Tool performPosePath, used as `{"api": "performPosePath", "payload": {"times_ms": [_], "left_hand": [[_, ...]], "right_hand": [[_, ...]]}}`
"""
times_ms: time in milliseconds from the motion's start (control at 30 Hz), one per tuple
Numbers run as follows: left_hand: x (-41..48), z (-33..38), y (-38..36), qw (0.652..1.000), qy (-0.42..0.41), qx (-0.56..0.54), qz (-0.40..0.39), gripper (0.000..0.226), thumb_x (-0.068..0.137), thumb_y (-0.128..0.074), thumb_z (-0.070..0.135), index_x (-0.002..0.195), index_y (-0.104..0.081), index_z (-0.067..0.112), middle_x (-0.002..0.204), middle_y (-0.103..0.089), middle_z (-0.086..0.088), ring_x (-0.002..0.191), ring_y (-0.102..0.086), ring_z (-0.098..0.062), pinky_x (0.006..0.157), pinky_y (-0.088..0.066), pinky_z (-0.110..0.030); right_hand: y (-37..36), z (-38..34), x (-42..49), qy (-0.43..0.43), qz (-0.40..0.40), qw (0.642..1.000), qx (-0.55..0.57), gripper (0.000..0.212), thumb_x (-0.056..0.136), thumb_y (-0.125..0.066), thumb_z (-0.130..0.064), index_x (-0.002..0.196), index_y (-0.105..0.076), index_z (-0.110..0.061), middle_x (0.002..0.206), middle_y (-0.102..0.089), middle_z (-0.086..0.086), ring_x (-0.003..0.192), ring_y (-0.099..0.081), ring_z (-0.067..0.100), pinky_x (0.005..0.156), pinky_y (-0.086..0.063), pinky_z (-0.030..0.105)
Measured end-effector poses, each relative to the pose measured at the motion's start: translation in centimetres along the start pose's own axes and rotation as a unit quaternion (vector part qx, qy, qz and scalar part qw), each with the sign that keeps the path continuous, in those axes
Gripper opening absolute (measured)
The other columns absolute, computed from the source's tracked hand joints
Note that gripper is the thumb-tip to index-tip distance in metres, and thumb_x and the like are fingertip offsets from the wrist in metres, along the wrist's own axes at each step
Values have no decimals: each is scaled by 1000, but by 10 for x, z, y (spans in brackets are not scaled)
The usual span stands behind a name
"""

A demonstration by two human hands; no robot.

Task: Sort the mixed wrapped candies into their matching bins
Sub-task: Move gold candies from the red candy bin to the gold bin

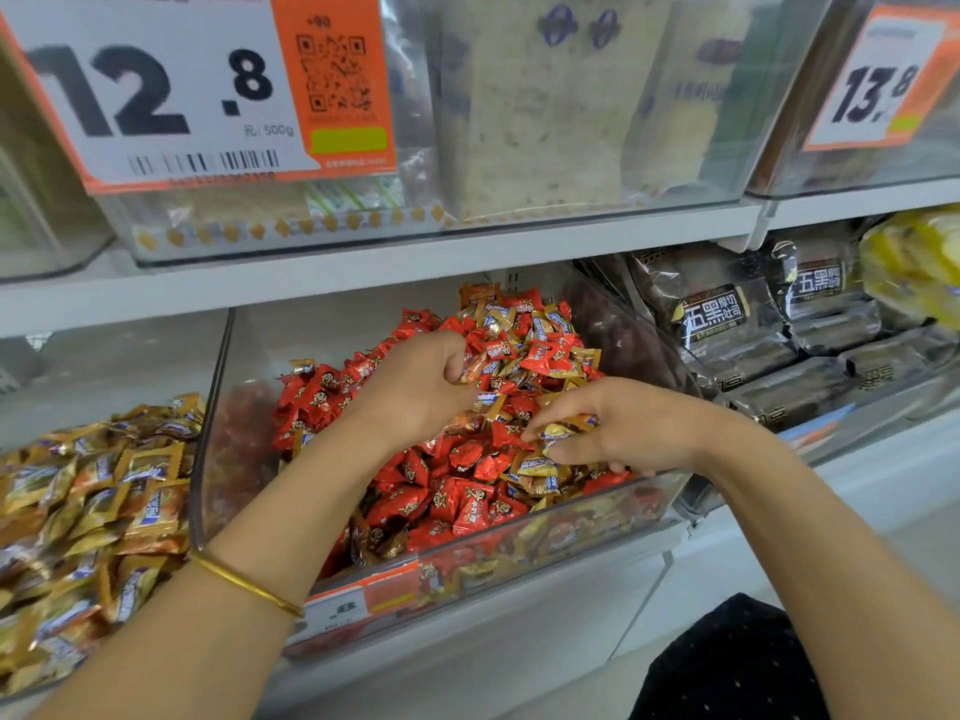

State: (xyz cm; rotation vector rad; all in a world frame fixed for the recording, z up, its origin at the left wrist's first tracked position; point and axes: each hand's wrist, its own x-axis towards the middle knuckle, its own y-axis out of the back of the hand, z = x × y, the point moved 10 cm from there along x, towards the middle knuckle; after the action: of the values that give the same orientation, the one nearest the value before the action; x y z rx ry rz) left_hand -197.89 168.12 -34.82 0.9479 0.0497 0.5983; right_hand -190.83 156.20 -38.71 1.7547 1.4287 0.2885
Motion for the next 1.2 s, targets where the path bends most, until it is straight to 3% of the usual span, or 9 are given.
{"api": "performPosePath", "payload": {"times_ms": [100,167,300,467,700,767,833,967,1200], "left_hand": [[-2,-1,-2,1000,7,-18,-9,41,84,-64,6,61,-31,16,59,-31,3,53,-27,-10,49,-22,-23],[-3,0,0,999,9,-29,-10,42,84,-64,6,61,-30,16,60,-31,3,53,-26,-10,49,-23,-23],[-4,0,2,998,15,-56,-8,42,84,-64,6,62,-29,16,60,-29,3,52,-26,-9,49,-23,-22],[-6,-5,7,996,27,-82,-4,41,83,-65,7,63,-31,15,59,-30,3,50,-27,-10,43,-27,-15],[-11,-17,12,992,54,-118,-4,40,83,-66,7,63,-32,15,60,-31,2,52,-32,-13,57,-43,-31],[-13,-16,14,991,53,-122,0,40,83,-66,6,63,-32,14,59,-31,2,50,-31,-11,50,-42,-21],[-16,-16,17,991,51,-127,2,40,84,-65,5,63,-32,13,59,-31,1,47,-32,-8,38,-34,-10],[-19,-21,20,985,66,-161,-2,39,84,-65,6,64,-32,13,60,-31,1,47,-38,-5,41,-41,-12],[-33,-26,30,974,87,-208,-6,38,83,-68,8,65,-35,14,62,-35,-2,51,-42,-9,44,-43,-17]], "right_hand": [[-8,-2,3,16,-22,998,-49,30,90,-61,-29,120,-62,-32,135,-54,4,96,-60,20,81,-51,32],[-12,-6,5,19,-22,993,-110,42,90,-61,-32,131,-55,-26,141,-47,-5,127,-45,14,105,-36,27],[-16,-4,11,-7,-21,984,-177,63,87,-62,-42,143,-40,-21,150,-37,-3,137,-34,15,111,-30,28],[-10,0,20,-39,41,969,-240,58,84,-61,-51,135,-47,-29,137,-50,-6,127,-46,19,100,-43,42],[-5,-11,20,-30,111,944,-309,42,90,-56,-41,132,-50,-35,131,-54,-5,120,-51,21,87,-47,36],[-4,-9,21,-28,118,949,-291,42,90,-58,-36,132,-51,-34,132,-54,-5,119,-52,21,89,-47,36],[1,-5,20,-21,123,966,-225,43,89,-61,-30,132,-53,-30,129,-57,-3,111,-58,17,87,-51,31],[16,3,9,-5,132,985,108,37,85,-66,-15,121,-60,-21,70,-62,1,40,-44,8,36,-32,19],[8,-6,10,-31,84,954,288,23,86,-66,-16,109,-64,-15,69,-59,5,47,-41,12,36,-23,17]]}}
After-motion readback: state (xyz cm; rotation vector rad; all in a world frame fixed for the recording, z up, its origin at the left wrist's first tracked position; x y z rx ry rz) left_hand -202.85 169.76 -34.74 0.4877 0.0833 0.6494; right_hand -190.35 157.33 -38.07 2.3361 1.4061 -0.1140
